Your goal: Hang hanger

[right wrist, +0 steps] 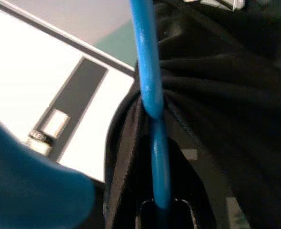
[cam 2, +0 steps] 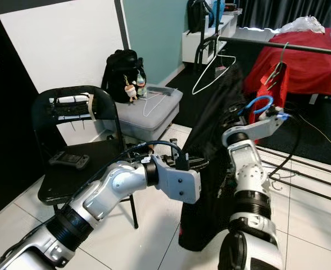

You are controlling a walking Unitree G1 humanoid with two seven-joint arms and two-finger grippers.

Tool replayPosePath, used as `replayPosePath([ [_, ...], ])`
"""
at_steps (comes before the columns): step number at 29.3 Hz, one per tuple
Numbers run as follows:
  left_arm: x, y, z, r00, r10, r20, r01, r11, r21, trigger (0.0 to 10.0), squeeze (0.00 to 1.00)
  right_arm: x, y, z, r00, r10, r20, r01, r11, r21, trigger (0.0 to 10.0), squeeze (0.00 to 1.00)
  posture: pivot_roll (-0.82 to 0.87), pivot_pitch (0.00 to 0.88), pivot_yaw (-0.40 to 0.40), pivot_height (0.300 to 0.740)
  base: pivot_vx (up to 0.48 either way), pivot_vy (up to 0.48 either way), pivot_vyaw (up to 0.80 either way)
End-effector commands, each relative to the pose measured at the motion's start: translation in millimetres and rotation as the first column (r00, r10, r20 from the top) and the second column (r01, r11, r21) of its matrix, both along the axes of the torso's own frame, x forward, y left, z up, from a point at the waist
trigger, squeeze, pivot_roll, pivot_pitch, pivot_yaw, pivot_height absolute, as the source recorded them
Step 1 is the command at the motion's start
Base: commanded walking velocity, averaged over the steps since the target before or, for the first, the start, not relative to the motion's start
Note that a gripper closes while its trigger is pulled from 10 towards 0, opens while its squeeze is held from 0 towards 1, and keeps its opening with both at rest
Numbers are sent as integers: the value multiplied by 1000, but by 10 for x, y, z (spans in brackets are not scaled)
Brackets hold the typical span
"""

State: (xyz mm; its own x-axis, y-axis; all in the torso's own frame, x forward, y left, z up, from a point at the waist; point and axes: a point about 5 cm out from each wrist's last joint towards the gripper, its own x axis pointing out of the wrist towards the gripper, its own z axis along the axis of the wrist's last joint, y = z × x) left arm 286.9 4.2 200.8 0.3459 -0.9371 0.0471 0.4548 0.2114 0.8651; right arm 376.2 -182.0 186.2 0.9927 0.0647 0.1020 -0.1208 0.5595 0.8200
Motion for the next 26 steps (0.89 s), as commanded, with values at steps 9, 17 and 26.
replayPosePath([
  [9, 10, -9, 116, 1000, -4, 15, 4, 1000, -22, 10000, 0, -30, 205, -264, 989, 46, -144, -65, 989, -132, 10000, 0, -115, 0, -4, 740, 0, 0, 0],
  [17, 25, 123, -196, 960, 62, -273, -54, 998, 36, 10000, 1000, -40, 201, -253, 988, 45, -144, -68, 985, -161, 10000, 0, -119, 0, -6, 740, 0, 0, 0],
  [26, -159, 385, -401, 883, 49, -467, 38, 984, 175, 10000, 1000, -57, -20, -220, 986, 113, -124, -152, 916, -373, 10000, 0, -104, 0, -12, 740, 0, 0, 0],
])
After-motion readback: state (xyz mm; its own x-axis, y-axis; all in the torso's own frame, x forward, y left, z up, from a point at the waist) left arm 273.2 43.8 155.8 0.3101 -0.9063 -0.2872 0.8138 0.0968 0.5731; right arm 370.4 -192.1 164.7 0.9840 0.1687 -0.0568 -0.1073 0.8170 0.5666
